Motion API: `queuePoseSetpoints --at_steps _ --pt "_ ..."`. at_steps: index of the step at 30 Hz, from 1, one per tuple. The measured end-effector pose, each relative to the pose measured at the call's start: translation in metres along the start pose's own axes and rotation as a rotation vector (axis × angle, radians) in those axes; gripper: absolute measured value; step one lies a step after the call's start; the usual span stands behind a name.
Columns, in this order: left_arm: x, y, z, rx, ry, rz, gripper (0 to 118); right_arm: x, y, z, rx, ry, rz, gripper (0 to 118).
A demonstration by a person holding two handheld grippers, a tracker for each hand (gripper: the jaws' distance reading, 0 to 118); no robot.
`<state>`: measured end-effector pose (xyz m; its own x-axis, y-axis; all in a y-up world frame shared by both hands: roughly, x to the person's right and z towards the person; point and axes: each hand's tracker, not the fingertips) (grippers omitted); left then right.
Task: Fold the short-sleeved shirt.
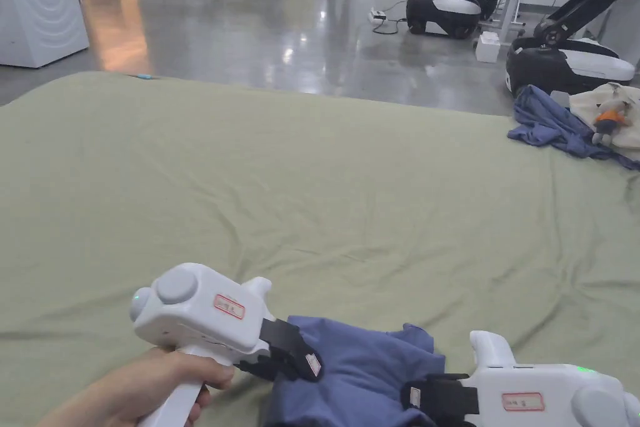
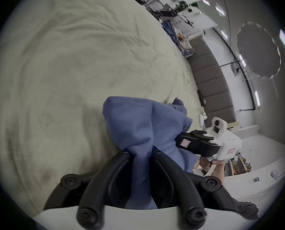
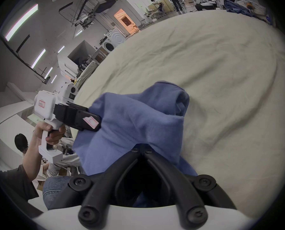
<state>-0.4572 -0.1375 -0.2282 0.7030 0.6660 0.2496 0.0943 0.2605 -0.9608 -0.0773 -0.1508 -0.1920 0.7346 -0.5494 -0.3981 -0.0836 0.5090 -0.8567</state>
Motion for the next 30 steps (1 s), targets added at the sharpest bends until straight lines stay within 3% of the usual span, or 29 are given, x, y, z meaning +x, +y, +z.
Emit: queuePoseSetpoints --at_steps 1,4,6,9,11,14,17,19,23,24,25,26,27,28,29,30 --pt "-0.003 0.005 0.007 -0.003 -0.019 0.052 17 -0.004 0.0 0.01 0.051 0.009 0.005 2" --pt "-0.003 0.004 0.052 -0.001 0.001 -0.008 17 -0.013 0.006 0.05 0.172 0.026 0.044 2" --pt "-0.024 0.012 0.108 -0.033 0.129 -0.062 17 -0.013 0.013 0.073 0.193 0.03 0.063 2" --pt "-0.07 0.015 0.215 0.038 0.317 -0.056 17 -0.003 0.032 0.1 0.22 -0.084 0.134 2" --pt "-0.11 0.024 0.283 0.037 0.533 0.002 17 0.006 0.047 0.107 0.252 -0.172 0.102 2" --pt "-0.145 0.031 0.354 0.0 0.801 0.094 17 0.016 0.059 0.112 0.27 -0.143 0.075 2" --pt "-0.177 0.03 0.379 -0.104 0.964 0.046 17 0.021 0.061 0.11 0.284 -0.174 0.073 2" --pt "-0.198 0.023 0.374 -0.118 0.988 0.212 17 0.027 0.061 0.108 0.286 -0.201 0.045 2" --pt "-0.218 0.007 0.336 -0.228 1.107 0.107 17 0.033 0.061 0.105 0.278 -0.232 0.019 2" --pt "-0.222 0.001 0.327 -0.244 1.162 0.093 21 0.031 0.063 0.107 0.251 -0.273 0.048 2" --pt "-0.219 -0.006 0.315 -0.268 1.316 0.017 42 0.028 0.066 0.112 0.241 -0.304 0.088 2" --pt "-0.246 -0.002 0.32 -0.319 1.507 -0.08 80 0.022 0.068 0.12 0.258 -0.36 0.115 2" --pt "-0.246 -0.011 0.32 -0.341 1.681 -0.192 103 0.016 0.07 0.129 0.296 -0.412 0.118 2" --pt "-0.243 -0.023 0.324 -0.226 1.829 -0.257 103 0.009 0.07 0.14 0.337 -0.448 0.137 2" --pt "-0.226 -0.031 0.342 -0.036 1.891 -0.221 103 -0.002 0.069 0.154 0.392 -0.492 0.166 2" --pt "-0.217 -0.033 0.363 0.155 1.786 -0.138 102 -0.012 0.066 0.165 0.444 -0.547 0.189 2"
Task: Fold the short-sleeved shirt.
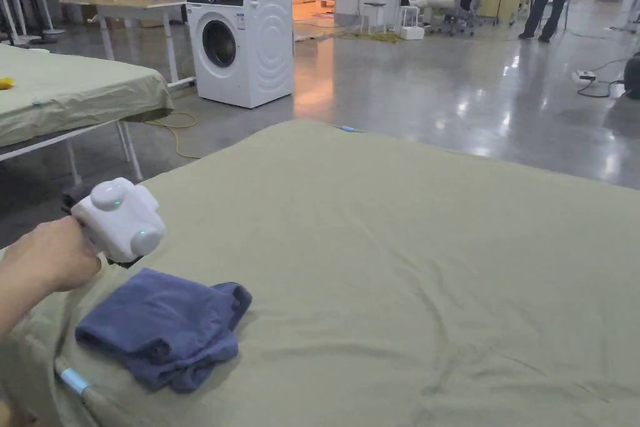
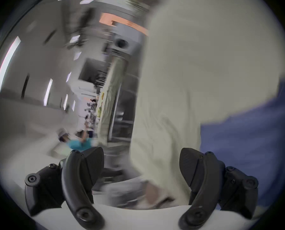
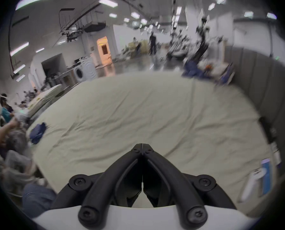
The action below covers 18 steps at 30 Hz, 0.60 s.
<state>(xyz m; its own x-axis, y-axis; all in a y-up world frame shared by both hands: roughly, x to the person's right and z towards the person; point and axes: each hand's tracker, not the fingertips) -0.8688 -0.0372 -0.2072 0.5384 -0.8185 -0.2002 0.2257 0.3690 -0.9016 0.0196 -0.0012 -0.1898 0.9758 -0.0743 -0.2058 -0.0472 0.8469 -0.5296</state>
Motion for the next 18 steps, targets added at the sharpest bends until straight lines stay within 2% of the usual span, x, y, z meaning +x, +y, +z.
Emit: queuePoseSetpoints --at_steps 2,3,4,6,8,9,10,11,12,13,14,16,18 --pt "-0.042 -0.006 0.06 0.109 -0.408 0.442 103 -0.008 0.007 0.037 0.151 -0.158 0.084 2" --pt "-0.052 -0.012 0.092 0.195 -0.556 0.596 104 -0.013 0.008 0.053 0.22 -0.228 0.107 2" --pt "-0.052 -0.022 0.161 0.318 -0.656 0.701 103 -0.018 0.009 0.073 0.306 -0.261 0.108 2" --pt "-0.039 -0.032 0.269 0.559 -0.658 0.744 104 -0.039 0.011 0.111 0.425 -0.295 0.072 2" --pt "-0.014 -0.036 0.363 0.779 -0.687 0.693 103 -0.052 0.009 0.137 0.492 -0.31 0.057 2" --pt "-0.001 -0.029 0.391 0.856 -0.712 0.641 103 -0.059 0.007 0.149 0.511 -0.31 0.072 22" --pt "0.016 -0.029 0.43 0.899 -0.72 0.631 104 -0.06 0.005 0.16 0.521 -0.294 0.094 67" --pt "0.033 -0.029 0.462 0.957 -0.74 0.637 104 -0.065 0.001 0.168 0.53 -0.298 0.087 118" --pt "0.049 -0.029 0.485 0.99 -0.727 0.667 109 -0.068 0.001 0.172 0.509 -0.315 0.079 117" --pt "0.064 -0.027 0.498 1.02 -0.755 0.7 117 -0.059 -0.008 0.178 0.607 -0.267 0.105 118" --pt "0.077 -0.026 0.511 1.037 -0.805 0.706 118 -0.057 -0.015 0.185 0.555 -0.287 0.087 118" --pt "0.108 -0.022 0.533 1.045 -0.849 0.691 118 -0.058 -0.027 0.198 0.577 -0.317 0.095 118" --pt "0.136 -0.018 0.541 1.07 -0.806 0.639 118 -0.051 -0.042 0.182 0.593 -0.338 0.106 118"
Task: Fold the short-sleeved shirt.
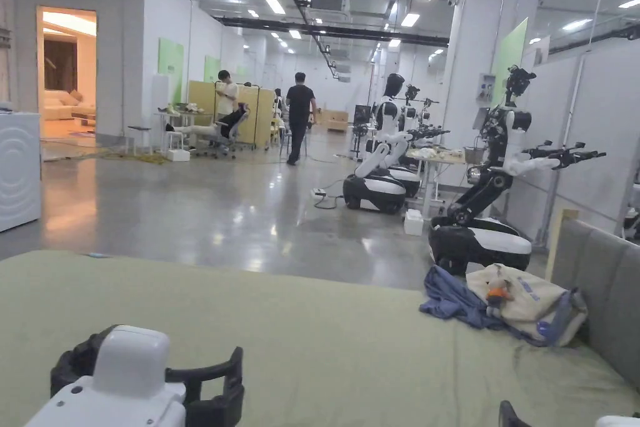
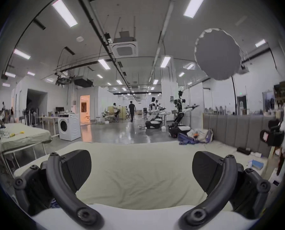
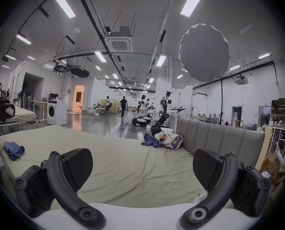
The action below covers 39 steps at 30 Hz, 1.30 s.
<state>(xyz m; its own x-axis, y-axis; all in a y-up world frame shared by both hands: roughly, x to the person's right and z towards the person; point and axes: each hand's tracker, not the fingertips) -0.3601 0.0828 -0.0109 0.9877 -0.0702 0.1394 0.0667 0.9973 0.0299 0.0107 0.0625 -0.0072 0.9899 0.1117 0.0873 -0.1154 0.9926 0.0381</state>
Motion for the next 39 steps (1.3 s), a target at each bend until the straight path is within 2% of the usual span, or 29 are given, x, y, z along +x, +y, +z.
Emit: queuePoseSetpoints --at_steps 2,7,13,17,20,22,25,28,33,36,39 --pt "0.019 -0.013 -0.008 -0.048 -0.029 -0.033 118 0.008 -0.014 0.001 -0.032 0.001 -0.016 118" --pt "0.024 -0.021 -0.006 -0.081 -0.046 0.058 118 0.0 -0.02 0.024 -0.071 -0.005 -0.043 118" --pt "0.026 -0.017 -0.005 -0.097 -0.072 0.064 118 -0.006 -0.021 0.023 -0.084 0.0 -0.067 118" --pt "0.017 -0.013 -0.007 -0.121 -0.133 0.208 118 -0.013 -0.02 0.022 -0.103 -0.012 -0.05 118" --pt "0.028 -0.017 -0.011 -0.13 0.043 0.146 118 -0.016 -0.024 0.022 -0.104 0.001 -0.034 118" --pt "0.036 -0.022 -0.012 -0.119 0.106 0.07 118 -0.02 -0.027 0.02 -0.113 -0.018 -0.014 118" --pt "0.034 -0.021 -0.011 -0.172 0.009 0.113 118 -0.023 -0.03 0.02 -0.116 -0.025 0.01 118" --pt "0.03 -0.02 -0.008 -0.168 -0.07 0.171 118 -0.023 -0.03 0.021 -0.113 -0.023 -0.002 118" --pt "0.037 -0.01 -0.009 -0.163 -0.032 0.186 118 -0.021 -0.028 0.019 -0.108 -0.035 -0.022 118" --pt "0.049 -0.005 -0.018 -0.173 0.048 0.071 118 -0.022 -0.027 0.019 -0.103 -0.037 -0.009 118" --pt "0.058 -0.003 -0.022 -0.171 0.053 0.064 118 -0.021 -0.026 0.02 -0.104 -0.039 -0.012 118"
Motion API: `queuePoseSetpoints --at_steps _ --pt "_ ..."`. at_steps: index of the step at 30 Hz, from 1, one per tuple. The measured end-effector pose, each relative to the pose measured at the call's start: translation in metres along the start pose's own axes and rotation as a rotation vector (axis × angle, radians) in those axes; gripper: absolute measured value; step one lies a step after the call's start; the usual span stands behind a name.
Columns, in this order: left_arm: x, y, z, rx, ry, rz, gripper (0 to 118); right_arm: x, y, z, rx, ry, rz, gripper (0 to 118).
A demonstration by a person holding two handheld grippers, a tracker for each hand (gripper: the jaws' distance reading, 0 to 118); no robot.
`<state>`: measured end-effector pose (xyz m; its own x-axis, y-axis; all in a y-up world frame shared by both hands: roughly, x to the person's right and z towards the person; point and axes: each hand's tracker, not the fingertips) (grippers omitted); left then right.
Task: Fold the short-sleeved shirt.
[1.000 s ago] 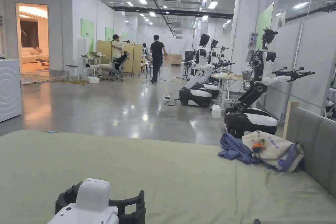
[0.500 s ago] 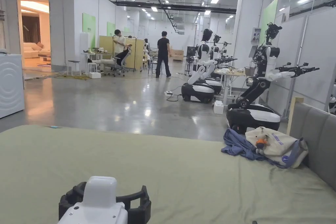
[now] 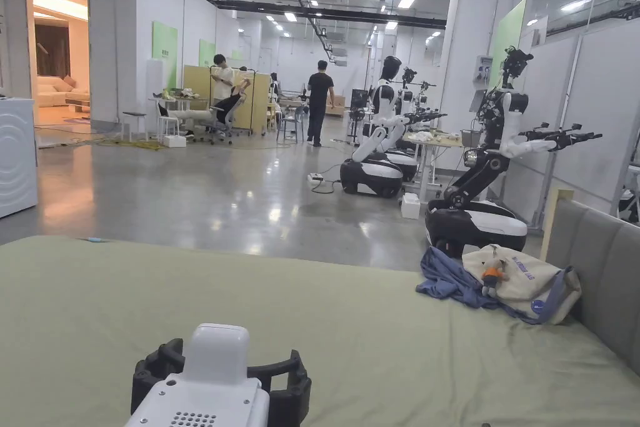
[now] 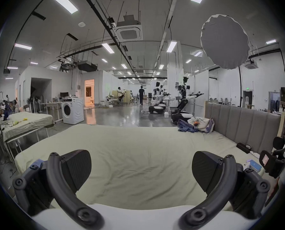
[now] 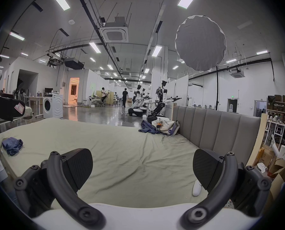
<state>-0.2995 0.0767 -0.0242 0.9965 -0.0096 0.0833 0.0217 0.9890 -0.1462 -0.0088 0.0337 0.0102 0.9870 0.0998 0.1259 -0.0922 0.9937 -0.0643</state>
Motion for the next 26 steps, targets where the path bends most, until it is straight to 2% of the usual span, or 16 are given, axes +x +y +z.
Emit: queuePoseSetpoints --at_steps 5,13,16,18,22,24,26 --pt "0.013 0.004 0.002 0.049 0.022 -0.039 118 0.002 0.002 0.001 0.002 -0.004 0.0 118" --pt "0.024 0.015 -0.002 -0.034 0.038 0.003 118 0.003 0.003 -0.001 0.001 0.0 -0.022 118" --pt "0.039 0.015 -0.003 -0.032 0.107 -0.086 118 0.001 0.003 -0.001 -0.002 0.01 -0.033 118" --pt "0.04 0.011 0.0 0.005 0.008 -0.101 118 -0.002 0.003 -0.001 -0.001 0.01 -0.029 118" --pt "0.038 0.01 0.006 0.016 -0.009 -0.079 118 -0.002 0.002 -0.001 0.002 0.016 -0.028 118" --pt "0.03 0.014 0.005 -0.022 -0.099 -0.02 118 0.0 0.001 -0.001 0.002 0.014 -0.033 118" --pt "0.03 0.014 0.004 -0.033 -0.036 0.007 118 0.002 0.001 -0.001 0.0 0.011 -0.039 118"
